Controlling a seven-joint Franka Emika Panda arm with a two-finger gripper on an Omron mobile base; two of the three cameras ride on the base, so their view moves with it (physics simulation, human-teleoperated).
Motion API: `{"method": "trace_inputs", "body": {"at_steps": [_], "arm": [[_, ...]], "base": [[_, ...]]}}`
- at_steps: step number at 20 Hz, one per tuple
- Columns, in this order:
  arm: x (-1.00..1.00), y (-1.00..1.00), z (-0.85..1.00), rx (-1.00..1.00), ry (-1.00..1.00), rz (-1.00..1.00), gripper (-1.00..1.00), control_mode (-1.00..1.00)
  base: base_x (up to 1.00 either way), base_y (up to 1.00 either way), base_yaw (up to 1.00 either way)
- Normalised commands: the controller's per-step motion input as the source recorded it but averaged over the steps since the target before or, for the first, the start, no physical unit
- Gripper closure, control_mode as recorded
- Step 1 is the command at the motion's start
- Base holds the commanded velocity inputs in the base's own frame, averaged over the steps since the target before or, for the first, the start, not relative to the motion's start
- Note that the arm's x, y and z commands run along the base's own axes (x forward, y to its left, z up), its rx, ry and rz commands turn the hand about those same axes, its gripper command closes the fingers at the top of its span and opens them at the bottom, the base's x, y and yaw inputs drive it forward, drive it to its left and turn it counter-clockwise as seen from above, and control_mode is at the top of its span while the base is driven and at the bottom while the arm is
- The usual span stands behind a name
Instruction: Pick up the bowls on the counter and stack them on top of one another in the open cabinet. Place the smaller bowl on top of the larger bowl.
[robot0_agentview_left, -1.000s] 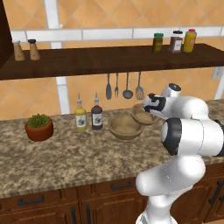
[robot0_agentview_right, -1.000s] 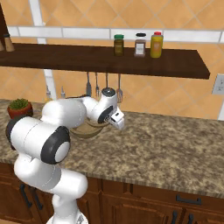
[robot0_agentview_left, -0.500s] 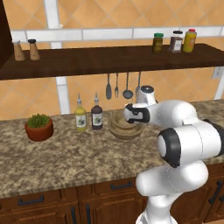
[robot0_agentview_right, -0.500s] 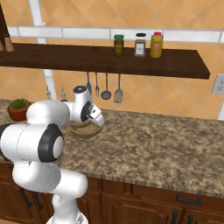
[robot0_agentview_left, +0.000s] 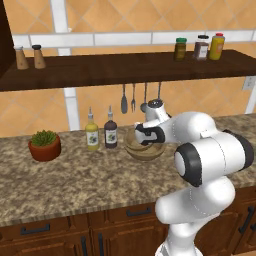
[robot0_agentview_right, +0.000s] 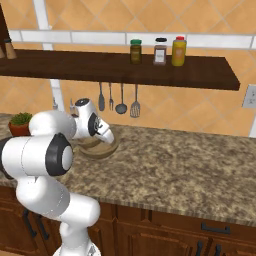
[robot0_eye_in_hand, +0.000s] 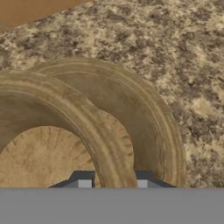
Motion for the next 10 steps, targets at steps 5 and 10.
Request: {"method": "trace_inputs", "body": {"at_steps": [5,10], "arm": [[0.08,0.0,0.0,0.0,-0.01,0.0,1.0,-1.0],[0.02,-0.33,0.0,0.02,-0.04,0.0,1.0,-1.0]], "base": [[0.0,0.0,0.0],[0.0,0.0,0.0]]}}
